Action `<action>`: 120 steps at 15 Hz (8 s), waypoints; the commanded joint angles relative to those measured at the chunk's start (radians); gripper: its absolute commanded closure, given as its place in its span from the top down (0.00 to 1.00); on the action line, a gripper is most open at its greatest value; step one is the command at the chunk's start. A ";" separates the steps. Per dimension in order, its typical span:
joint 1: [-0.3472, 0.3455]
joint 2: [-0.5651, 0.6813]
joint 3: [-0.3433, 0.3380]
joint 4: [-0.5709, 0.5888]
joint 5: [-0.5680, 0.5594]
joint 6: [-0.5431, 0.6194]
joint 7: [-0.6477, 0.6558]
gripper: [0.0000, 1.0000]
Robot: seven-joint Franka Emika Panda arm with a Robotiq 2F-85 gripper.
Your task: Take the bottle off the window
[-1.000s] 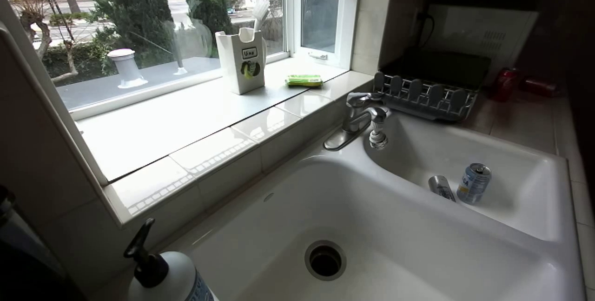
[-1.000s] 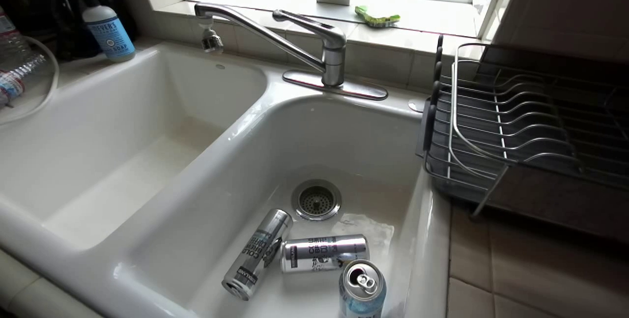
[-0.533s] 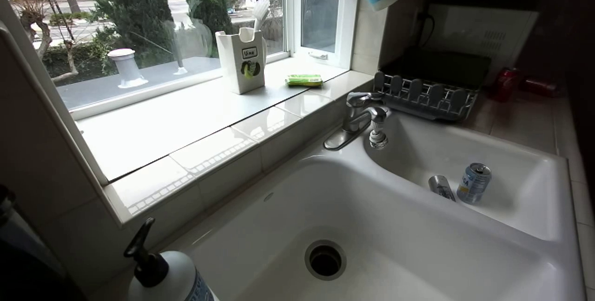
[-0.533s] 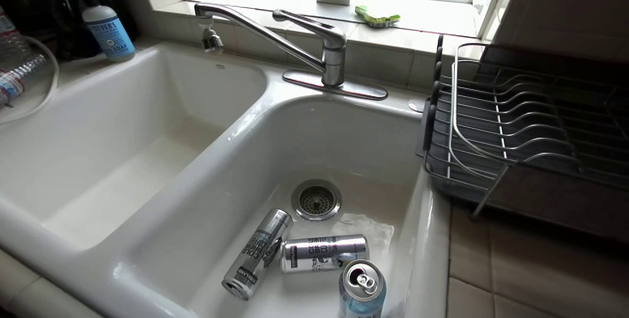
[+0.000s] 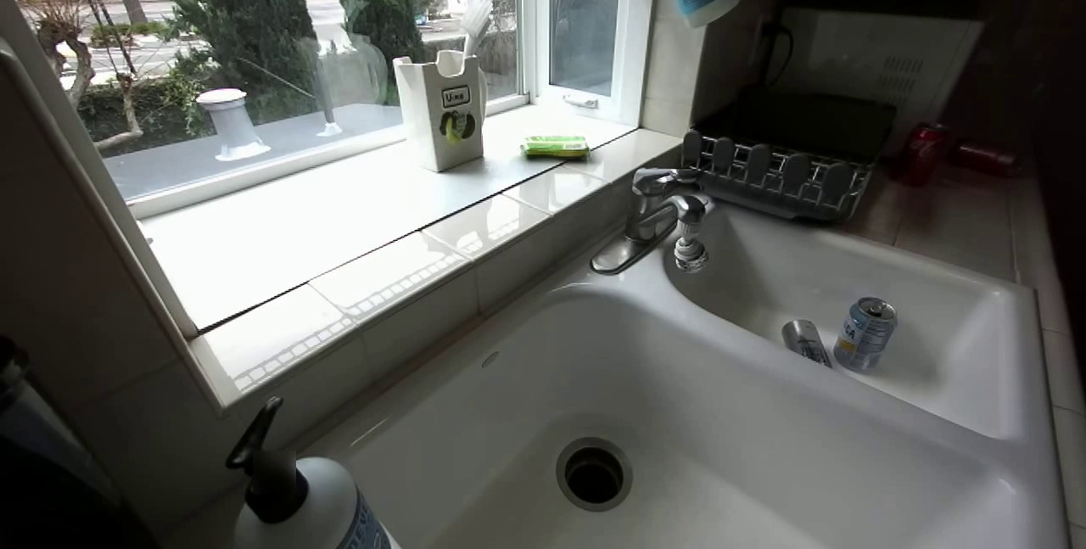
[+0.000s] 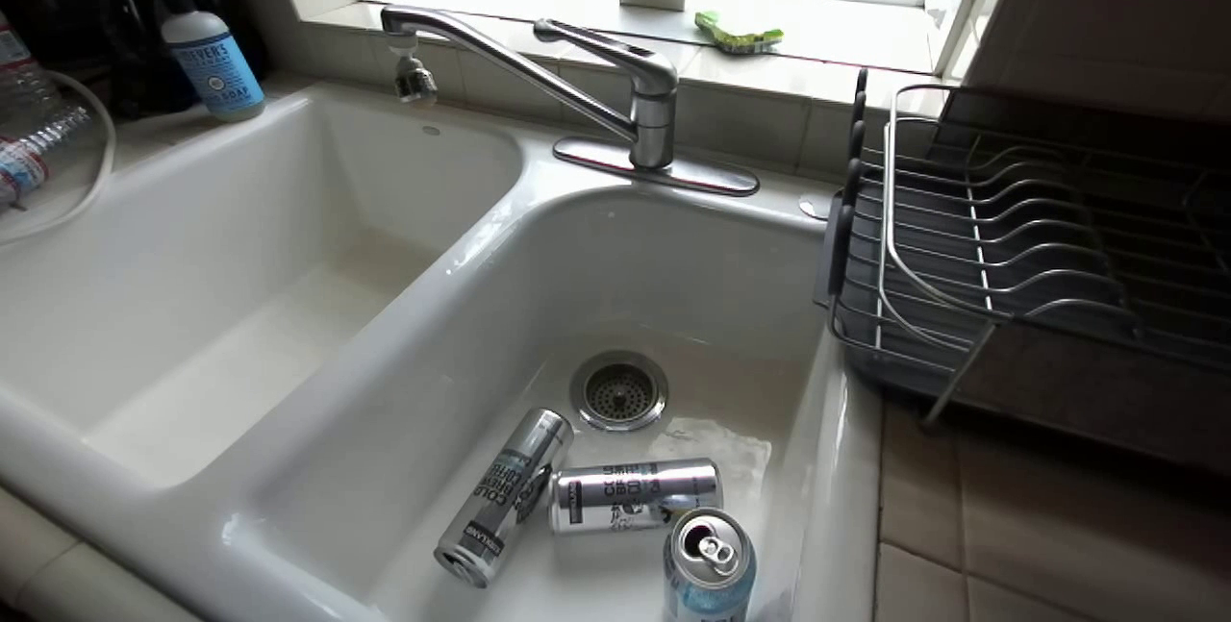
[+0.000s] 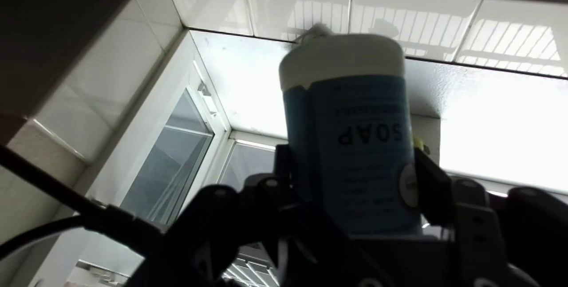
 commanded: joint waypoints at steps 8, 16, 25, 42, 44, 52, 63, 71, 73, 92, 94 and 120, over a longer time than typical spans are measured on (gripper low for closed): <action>-0.167 -0.018 0.037 -0.193 -0.015 0.237 0.324 0.40; -0.295 -0.025 0.108 -0.349 -0.168 0.322 0.643 0.40; -0.364 0.000 0.177 -0.431 -0.401 0.344 1.099 0.40; -0.366 0.111 0.082 -0.419 -0.451 0.563 0.966 0.40; -0.383 0.134 0.082 -0.413 -0.491 0.599 0.976 0.40; -0.415 0.224 0.086 -0.396 -0.618 0.679 1.078 0.40; -0.412 0.341 0.076 -0.251 -0.815 0.596 1.391 0.40; -0.384 0.414 0.080 -0.207 -0.868 0.462 1.551 0.40; -0.377 0.432 0.078 -0.193 -0.888 0.435 1.601 0.40; -0.379 0.517 0.068 -0.094 -0.997 0.395 1.767 0.40; -0.384 0.523 0.068 -0.094 -1.010 0.409 1.754 0.40; -0.407 0.482 0.082 -0.171 -0.837 0.399 1.540 1.00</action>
